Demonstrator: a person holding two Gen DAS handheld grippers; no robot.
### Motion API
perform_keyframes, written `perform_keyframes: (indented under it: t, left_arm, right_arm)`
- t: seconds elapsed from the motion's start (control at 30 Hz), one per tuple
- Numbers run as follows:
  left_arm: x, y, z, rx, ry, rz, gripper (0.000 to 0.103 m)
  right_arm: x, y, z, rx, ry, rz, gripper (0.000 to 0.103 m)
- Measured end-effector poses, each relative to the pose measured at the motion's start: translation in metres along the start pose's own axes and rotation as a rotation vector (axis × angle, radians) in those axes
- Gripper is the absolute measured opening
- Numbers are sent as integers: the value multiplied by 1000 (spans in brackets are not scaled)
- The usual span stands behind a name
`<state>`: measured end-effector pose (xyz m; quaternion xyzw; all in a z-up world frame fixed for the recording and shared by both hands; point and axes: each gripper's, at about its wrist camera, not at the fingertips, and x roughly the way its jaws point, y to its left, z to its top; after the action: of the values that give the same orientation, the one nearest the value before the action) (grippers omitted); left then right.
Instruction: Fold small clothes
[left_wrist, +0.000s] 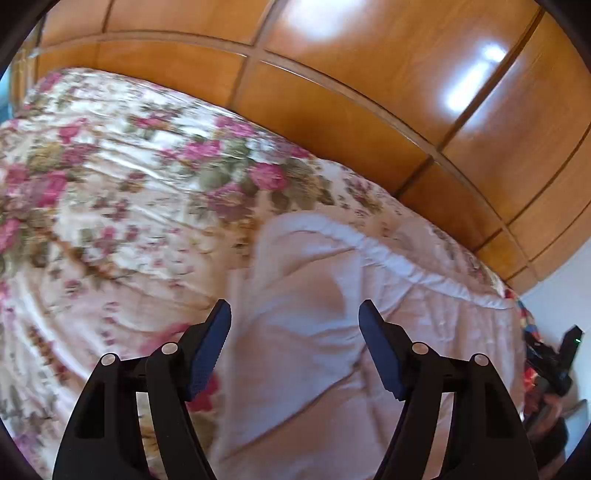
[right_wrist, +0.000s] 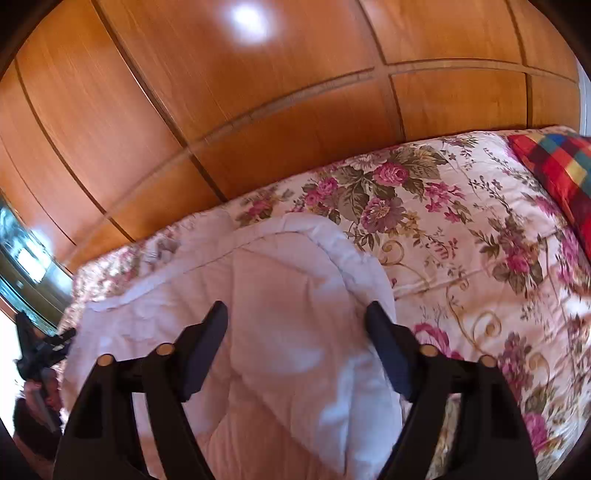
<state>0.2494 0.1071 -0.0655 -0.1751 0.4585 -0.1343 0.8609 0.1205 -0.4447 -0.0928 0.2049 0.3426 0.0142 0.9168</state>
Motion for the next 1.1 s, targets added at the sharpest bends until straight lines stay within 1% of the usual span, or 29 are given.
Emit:
perform_keyframes:
  t: [0.03,0.07,0.1,0.13,0.17,0.2,0.23,0.27,0.3,0.33,0.4,0.43,0.5,0.57,0.67,0.77,0.83,0.9,1.0,1.1]
  left_arm:
    - [5,-3,2,8,13,9,64]
    - [9,-9,3,37,21,44,46]
    - [14,-14,5,62,28,78,31]
    - [17,-19,4,93,36,113,25]
    - [18,-23,4,125,37,133,18]
    - [16,-27,3,155,30,151,11]
    - [12,-31,2,181,18,169,8]
    - [4,-36,2,206,-10,182,4]
    - [-1,-38,3,207,-39,188,3]
    - [-8,-39,6,188,-72,189,3]
    - [-17,-37,14,107,-148,167,2]
    - [-18,-39,17,90,-179,171,2]
    - [-12,-45,19,80,-235,210,2]
    - [6,-51,18,101,-249,278,2]
    - [36,-50,11,108,-243,388,2]
    - [55,-44,5,106,-230,436,2]
    - [65,-41,2,113,-220,451,2]
    - [73,-36,4,101,-195,451,2]
    - [86,-23,5,61,-139,438,2]
    - [92,-21,4,53,-125,443,2]
  right_arm:
    - [7,1,2,-17,12,-31,49]
    - [12,4,4,-39,18,-62,37]
    - [15,7,4,-72,20,-84,30]
    - [16,11,5,-102,21,-99,20]
    - [18,13,5,-135,22,-121,14]
    - [16,18,4,-180,19,-149,11]
    - [12,22,3,-205,12,-163,8]
    - [8,25,2,-223,-3,-180,7]
    - [4,27,3,-227,-19,-190,6]
    - [-1,30,6,-223,-50,-198,5]
    - [-7,34,10,-211,-106,-215,4]
    - [-6,35,12,-200,-130,-229,4]
    - [6,33,15,-151,-139,-251,4]
    - [17,30,15,-119,-139,-270,4]
    - [38,21,10,-77,-132,-300,4]
    - [51,23,3,-109,-145,-352,4]
    - [61,23,1,-120,-143,-382,3]
    - [71,20,0,-116,-125,-399,3]
    - [86,10,0,-88,-92,-397,3]
    - [90,7,0,-81,-83,-399,3]
